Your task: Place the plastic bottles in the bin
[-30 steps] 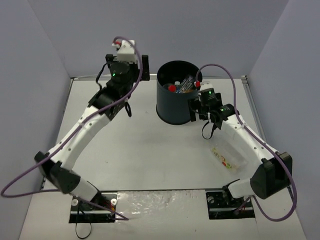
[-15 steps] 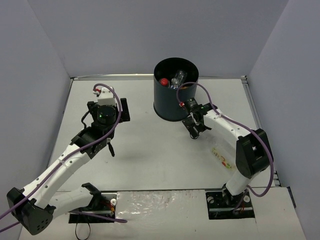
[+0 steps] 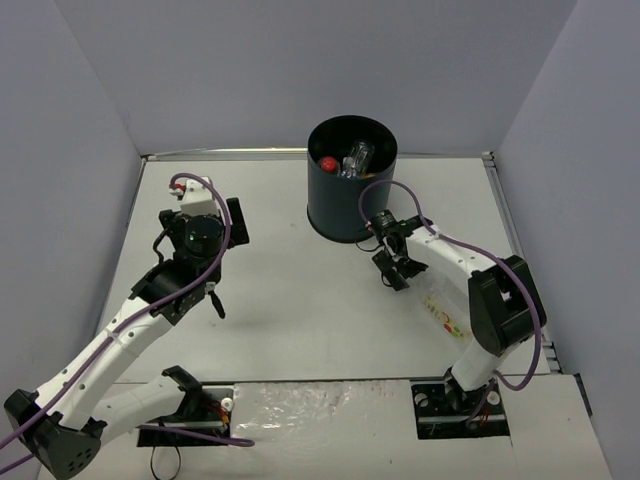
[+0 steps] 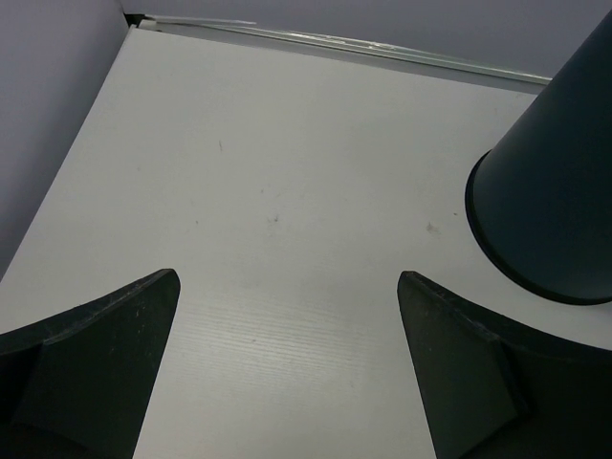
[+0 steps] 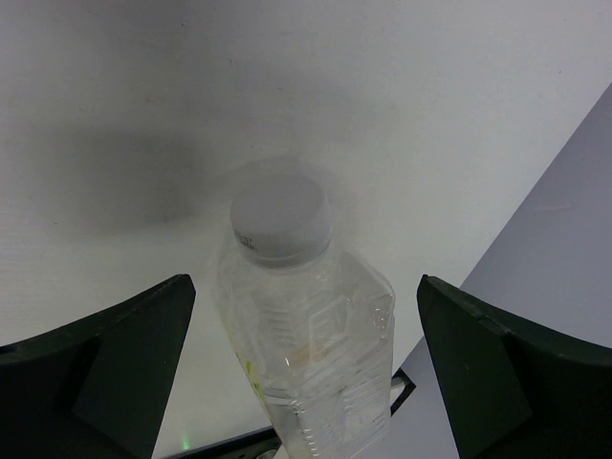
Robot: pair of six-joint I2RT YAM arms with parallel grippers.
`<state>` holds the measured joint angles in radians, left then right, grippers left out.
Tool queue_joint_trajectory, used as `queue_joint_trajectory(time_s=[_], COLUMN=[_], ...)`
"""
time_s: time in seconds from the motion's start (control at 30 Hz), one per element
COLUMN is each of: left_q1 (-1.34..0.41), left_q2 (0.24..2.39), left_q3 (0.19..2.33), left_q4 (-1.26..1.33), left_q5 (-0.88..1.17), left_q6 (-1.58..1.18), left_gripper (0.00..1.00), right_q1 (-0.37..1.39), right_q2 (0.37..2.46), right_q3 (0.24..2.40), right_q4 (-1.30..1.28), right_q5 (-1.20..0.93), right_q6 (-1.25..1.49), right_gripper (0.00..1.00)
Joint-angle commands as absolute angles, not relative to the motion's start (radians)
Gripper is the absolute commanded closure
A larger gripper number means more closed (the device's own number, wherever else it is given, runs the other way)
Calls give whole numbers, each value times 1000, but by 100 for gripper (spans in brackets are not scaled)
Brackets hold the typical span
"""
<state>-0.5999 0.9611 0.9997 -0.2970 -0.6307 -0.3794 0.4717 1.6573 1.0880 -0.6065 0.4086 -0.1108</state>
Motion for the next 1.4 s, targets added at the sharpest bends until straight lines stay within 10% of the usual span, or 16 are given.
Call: queue_joint_trajectory(time_s=[0.0,0.33,0.53,0.93,1.37], left_q1=[-591,-588,-588,-588,-586], left_q2=[948,930,933,931,941], left_q3=[1025,997,999,992,994], left_q4=[-275,-238,-241,-237,-233], left_q5=[-681,-683,-687,-691,-651], left_q6=[-391,-385,-382,-380,-388], left_gripper=[3,3,3,3,3], right_q1=[463,465,465,474,489], right_q2=[1692,1815,1848,1810,1363], right_q3=[1069,1075,1071,1110,1482], right_q4=[-655,-649,-644,-647,-616], right_q5=[460,509,555,648,970], right_q6=[-97,-106,-92,-82,-12], right_gripper=[1,7,49,99,100])
